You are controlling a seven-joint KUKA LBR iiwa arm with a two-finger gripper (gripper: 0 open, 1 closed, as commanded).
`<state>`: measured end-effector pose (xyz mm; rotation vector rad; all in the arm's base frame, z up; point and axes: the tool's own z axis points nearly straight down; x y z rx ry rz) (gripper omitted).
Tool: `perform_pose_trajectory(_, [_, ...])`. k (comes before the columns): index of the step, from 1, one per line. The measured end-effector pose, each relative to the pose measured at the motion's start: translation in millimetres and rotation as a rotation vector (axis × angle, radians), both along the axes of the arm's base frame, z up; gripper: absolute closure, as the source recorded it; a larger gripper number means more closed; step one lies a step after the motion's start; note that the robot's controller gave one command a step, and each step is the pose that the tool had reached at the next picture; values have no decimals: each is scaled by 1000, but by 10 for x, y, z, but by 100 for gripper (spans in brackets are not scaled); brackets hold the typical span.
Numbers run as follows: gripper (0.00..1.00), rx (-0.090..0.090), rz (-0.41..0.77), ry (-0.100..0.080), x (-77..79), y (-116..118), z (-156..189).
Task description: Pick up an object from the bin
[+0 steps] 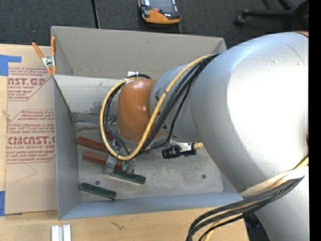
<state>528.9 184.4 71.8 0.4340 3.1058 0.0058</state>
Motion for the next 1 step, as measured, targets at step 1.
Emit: perform_pose_trajectory(1, [100, 0, 0, 0, 0, 0, 0])
